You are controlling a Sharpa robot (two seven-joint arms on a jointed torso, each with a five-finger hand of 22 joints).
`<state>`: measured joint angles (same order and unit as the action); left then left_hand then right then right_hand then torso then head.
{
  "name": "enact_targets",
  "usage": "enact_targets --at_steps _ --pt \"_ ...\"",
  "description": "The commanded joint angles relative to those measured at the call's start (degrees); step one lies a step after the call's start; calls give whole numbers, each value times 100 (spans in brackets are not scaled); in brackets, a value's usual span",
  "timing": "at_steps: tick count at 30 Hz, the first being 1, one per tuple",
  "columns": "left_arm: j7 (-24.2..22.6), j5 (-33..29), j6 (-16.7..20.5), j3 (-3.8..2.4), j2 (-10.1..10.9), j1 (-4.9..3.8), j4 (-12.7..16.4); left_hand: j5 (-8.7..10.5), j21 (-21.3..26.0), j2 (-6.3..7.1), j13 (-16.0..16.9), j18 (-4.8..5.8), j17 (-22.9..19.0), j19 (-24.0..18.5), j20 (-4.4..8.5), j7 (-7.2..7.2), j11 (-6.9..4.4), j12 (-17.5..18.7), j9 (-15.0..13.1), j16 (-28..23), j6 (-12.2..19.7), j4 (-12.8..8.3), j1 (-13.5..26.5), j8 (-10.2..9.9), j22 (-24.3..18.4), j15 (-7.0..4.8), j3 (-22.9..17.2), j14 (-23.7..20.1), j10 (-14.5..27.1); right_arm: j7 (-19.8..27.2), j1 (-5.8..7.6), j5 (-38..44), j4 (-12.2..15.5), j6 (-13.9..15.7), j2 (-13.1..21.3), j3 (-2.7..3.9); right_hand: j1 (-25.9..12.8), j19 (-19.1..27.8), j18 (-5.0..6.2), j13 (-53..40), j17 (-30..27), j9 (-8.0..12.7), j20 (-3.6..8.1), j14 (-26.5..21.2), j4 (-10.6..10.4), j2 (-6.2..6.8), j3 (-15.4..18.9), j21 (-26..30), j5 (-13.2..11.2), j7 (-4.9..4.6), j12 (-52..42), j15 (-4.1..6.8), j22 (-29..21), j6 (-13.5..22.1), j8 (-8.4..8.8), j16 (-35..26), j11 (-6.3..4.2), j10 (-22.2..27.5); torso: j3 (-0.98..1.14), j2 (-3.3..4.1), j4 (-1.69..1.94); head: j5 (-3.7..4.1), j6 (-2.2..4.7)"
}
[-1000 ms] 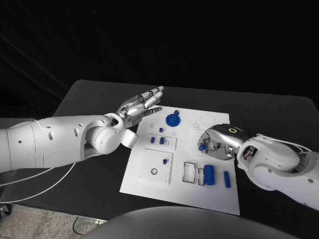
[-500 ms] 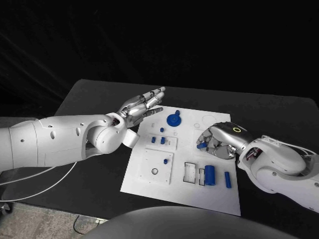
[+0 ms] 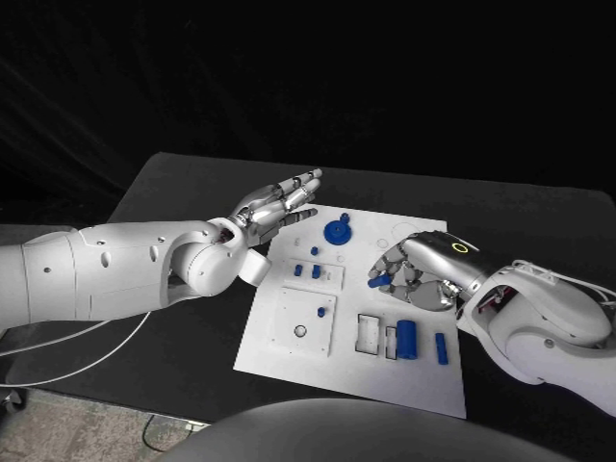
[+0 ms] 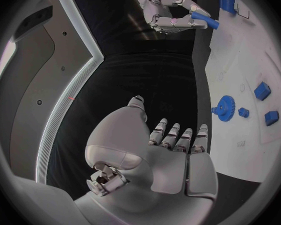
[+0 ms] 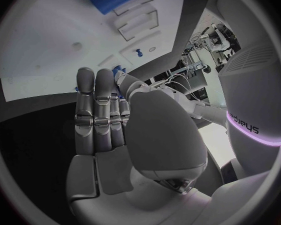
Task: Assemble the parts on the task board
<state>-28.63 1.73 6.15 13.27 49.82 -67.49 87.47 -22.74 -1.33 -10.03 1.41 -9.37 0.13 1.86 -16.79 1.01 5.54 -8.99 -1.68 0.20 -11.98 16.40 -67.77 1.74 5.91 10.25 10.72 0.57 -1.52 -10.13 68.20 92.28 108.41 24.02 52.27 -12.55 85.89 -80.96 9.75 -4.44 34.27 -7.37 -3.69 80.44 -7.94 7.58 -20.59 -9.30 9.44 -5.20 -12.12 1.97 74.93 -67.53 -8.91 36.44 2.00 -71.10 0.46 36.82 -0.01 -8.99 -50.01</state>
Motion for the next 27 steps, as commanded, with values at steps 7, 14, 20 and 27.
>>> enact_targets --at_steps 7,14,20,27 --pt "-6 48 -147 -2 -46 15 -16 -37 -25 -60 8 -60 8 50 2 29 51 -38 -5 11 6 4 -17 19 -4 29 20 -7 -9 -160 -42 252 79 -550 -583 0 -110 -14 10 16 -7 -295 7 44 -8 25 51 -17 6 1 55 27 187 -51 -114 -3 5 -48 0 -2 3 -9 1" --pt "9 48 -147 -2 -41 18 -14 -54 -25 -77 9 -58 9 50 1 27 62 -48 -5 12 6 3 -21 19 -5 32 20 -5 -12 -343 -72 765 -177 -1027 -1184 1 -144 -10 13 28 -10 -306 5 48 -13 39 47 18 32 -6 106 23 179 -11 -82 -8 13 -34 -2 4 4 -93 1" --pt "11 48 -145 -2 -37 18 -18 -54 -25 -77 9 -58 9 50 1 27 62 -48 -5 12 6 3 -21 19 -5 32 20 -5 -12 -433 -91 1157 -428 -1210 -1727 4 -158 -14 12 33 -9 -319 5 55 -3 42 36 13 92 -10 138 22 179 1 -66 -8 16 -41 -1 7 6 -117 1" --pt "8 48 -147 -2 -31 18 -13 -63 -25 -87 10 -57 8 50 2 25 71 -50 -4 12 7 5 -22 18 -7 33 21 -6 -13 -464 -154 1412 -733 -1300 -2164 5 -179 -16 10 36 -9 -327 4 57 6 53 28 6 140 -16 168 20 180 21 -45 -10 20 -45 -4 0 2 -152 1"
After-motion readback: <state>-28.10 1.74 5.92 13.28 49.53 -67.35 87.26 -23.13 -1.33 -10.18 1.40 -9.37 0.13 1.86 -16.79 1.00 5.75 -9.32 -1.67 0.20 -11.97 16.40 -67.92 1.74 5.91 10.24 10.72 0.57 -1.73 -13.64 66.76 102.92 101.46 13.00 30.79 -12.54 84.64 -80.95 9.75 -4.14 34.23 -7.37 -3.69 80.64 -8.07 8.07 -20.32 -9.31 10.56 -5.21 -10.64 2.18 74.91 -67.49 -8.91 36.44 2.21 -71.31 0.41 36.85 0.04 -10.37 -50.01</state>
